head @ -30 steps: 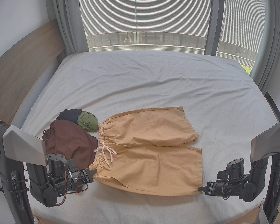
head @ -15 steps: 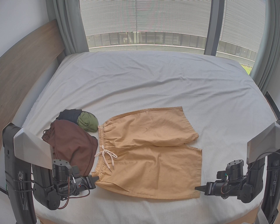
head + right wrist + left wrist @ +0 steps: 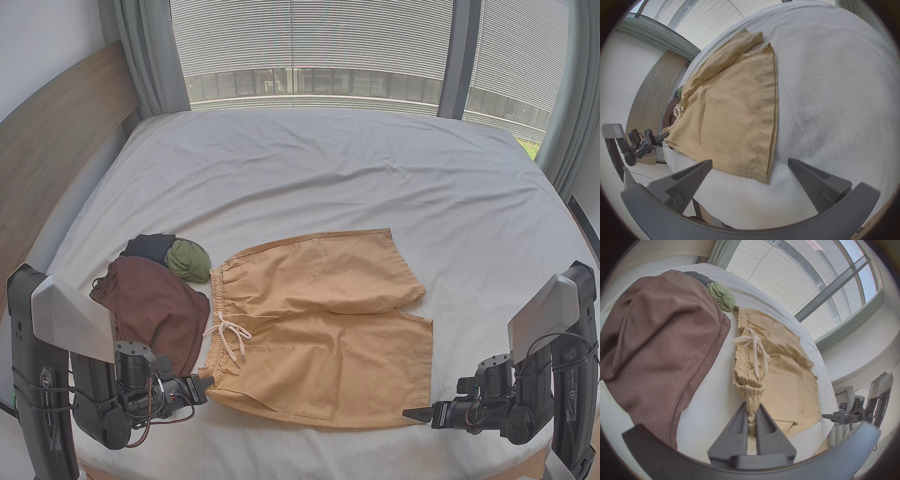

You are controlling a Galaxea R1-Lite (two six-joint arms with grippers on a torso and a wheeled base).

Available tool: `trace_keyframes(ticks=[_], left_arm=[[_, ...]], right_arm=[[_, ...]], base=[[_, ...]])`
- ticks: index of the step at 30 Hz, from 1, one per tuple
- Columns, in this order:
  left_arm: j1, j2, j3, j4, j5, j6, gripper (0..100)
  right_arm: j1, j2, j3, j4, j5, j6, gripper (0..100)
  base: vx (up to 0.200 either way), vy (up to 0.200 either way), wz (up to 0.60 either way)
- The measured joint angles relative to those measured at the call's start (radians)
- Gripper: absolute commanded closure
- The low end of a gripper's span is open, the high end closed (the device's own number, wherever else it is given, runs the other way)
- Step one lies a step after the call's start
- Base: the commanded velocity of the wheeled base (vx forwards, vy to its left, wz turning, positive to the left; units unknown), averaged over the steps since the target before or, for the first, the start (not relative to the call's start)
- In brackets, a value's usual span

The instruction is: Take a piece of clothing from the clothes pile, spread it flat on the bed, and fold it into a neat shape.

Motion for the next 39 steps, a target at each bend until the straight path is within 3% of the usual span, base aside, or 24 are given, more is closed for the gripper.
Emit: trace_keyframes(ticks=[9,10,20,32,39], left_arm=[[-0.002,0.0,-0.004,0.0,0.0,-0.001,100],[-0.002,0.0,-0.004,-0.001,0.0,-0.001,100],[0.002,0.006,-0.003,-0.001,0.0,-0.003,100],[0.002,-0.007,0.074,-0.001,-0.038,0.0,100],[0.017,-0.01,0.149,0.0,-0.081,0.106,100]], right_arm=[[0.038,0.028,-0.029,0.002,-0.035,0.012,0],[0.042,0.033,-0.037,0.002,-0.049,0.015,100],[0.048,0.047,-0.052,0.002,-0.066,0.027,100],[0.012,-0.04,0.044,0.004,-0.061,0.016,100],[0.008,-0.06,0.062,0.009,-0.06,0.011,100]], base=[[0.0,0.0,0.0],[0.0,0.0,0.0],[0.0,0.0,0.0],[0.0,0.0,0.0],[0.0,0.0,0.0]])
